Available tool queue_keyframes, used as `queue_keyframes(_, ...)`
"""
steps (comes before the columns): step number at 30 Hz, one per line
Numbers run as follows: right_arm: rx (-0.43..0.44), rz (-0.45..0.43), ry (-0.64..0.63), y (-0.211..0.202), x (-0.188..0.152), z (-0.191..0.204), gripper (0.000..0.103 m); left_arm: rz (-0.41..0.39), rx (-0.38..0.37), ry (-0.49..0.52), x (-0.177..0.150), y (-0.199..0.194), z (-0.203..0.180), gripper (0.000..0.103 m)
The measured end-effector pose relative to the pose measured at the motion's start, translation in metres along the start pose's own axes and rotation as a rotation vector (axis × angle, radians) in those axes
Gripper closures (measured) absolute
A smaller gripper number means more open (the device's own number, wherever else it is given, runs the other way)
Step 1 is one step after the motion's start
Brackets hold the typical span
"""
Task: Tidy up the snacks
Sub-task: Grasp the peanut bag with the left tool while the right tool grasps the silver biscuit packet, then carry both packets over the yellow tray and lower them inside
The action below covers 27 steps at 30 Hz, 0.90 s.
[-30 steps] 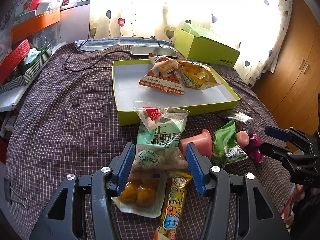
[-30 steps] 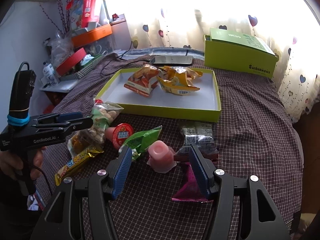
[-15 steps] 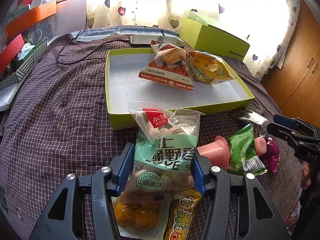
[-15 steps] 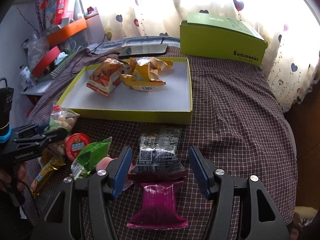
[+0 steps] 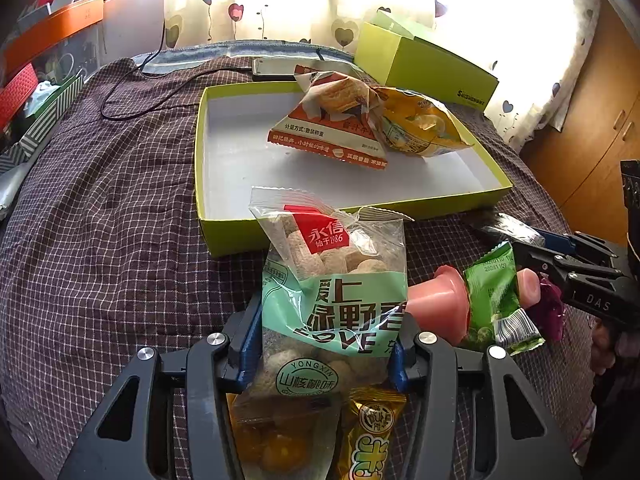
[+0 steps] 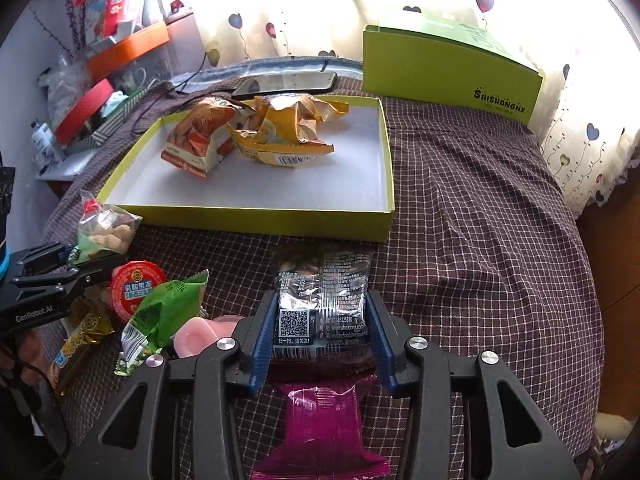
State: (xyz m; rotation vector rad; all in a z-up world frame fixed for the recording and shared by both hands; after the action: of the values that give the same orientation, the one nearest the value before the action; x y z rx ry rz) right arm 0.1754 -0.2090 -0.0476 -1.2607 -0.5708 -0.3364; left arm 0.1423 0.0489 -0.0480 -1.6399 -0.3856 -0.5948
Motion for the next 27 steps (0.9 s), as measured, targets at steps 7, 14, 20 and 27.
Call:
queue_keyframes(7, 0.012, -0.053, 0.013, -0.019, -0.004, -0.003, 0.063, -0.037, 0.009, -0.001, -0.004, -0.013, -0.001, 0.054)
queue_keyframes(14, 0.035, -0.108, 0.025, -0.042, -0.006, -0.003, 0.063, -0.089, 0.028, -0.014, -0.004, -0.037, -0.002, 0.054)
queue_keyframes(20, 0.062, -0.166, 0.026, -0.065, -0.006, 0.002, 0.063, -0.123, 0.026, 0.000, 0.002, -0.057, -0.012, 0.054)
queue_keyframes(27, 0.093, -0.203, 0.024, -0.080, -0.006, 0.008, 0.063, -0.139, 0.011, 0.025, 0.015, -0.065, -0.031, 0.054)
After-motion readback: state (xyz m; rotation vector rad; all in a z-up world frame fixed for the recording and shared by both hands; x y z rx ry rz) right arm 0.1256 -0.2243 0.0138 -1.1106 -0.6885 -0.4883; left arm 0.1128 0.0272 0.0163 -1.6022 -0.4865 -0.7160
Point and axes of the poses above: each gripper's, at about its wrist camera, not at the fingertips, and y roughly the way its jaws point, z to its left, x to its top, the point moved 1 cm from there along y, roughly the way its jaws point, and after that the axes turned 11 degrees about y, right-handed, at the moved point
